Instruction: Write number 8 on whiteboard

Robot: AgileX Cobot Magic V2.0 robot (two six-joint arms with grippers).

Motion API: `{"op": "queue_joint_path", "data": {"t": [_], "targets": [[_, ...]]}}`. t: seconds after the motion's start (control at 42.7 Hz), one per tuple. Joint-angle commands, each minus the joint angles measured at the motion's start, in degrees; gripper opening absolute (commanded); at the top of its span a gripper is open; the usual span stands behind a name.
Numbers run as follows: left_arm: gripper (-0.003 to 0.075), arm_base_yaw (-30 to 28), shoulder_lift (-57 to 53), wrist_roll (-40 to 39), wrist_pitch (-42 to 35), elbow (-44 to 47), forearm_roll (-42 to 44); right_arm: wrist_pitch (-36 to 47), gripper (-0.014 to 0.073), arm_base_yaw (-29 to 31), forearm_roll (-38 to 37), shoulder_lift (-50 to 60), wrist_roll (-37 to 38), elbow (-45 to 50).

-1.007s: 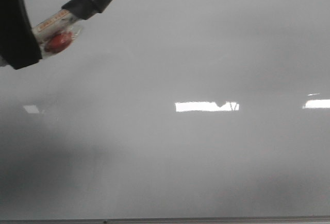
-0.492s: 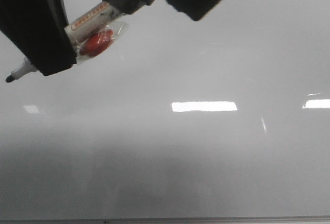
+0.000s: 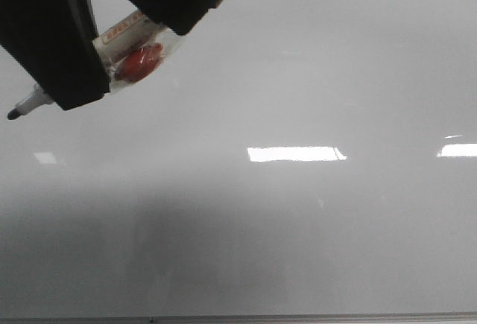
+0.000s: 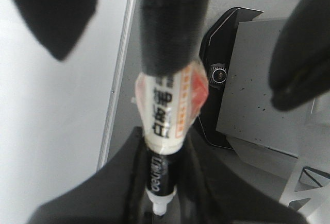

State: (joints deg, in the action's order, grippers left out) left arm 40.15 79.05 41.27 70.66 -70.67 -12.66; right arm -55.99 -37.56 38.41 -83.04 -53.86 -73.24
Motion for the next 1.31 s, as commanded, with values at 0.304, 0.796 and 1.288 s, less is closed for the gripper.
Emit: {"op": "queue_joint_path", "data": {"t": [0.304, 0.796, 1.288], "targets": [[-0.0018, 0.6, -2.8, 0.1, -0.5, -1.8, -1.6, -0.7, 0.0144, -0.1, 4.9, -0.6, -1.5, -2.0], [0.0528, 0.6, -5.3, -6.8, -3.5, -1.5, -1.6, -2.5, -0.0059, 8.0, 4.8, 2.9, -1.4, 0.6], [0.0176, -13.5, -34.0, -7.4, -36.0, 30.4, -15.4, 13.0, -0.0059, 19.9, 14.6, 12.3, -1.5, 18.2]]}}
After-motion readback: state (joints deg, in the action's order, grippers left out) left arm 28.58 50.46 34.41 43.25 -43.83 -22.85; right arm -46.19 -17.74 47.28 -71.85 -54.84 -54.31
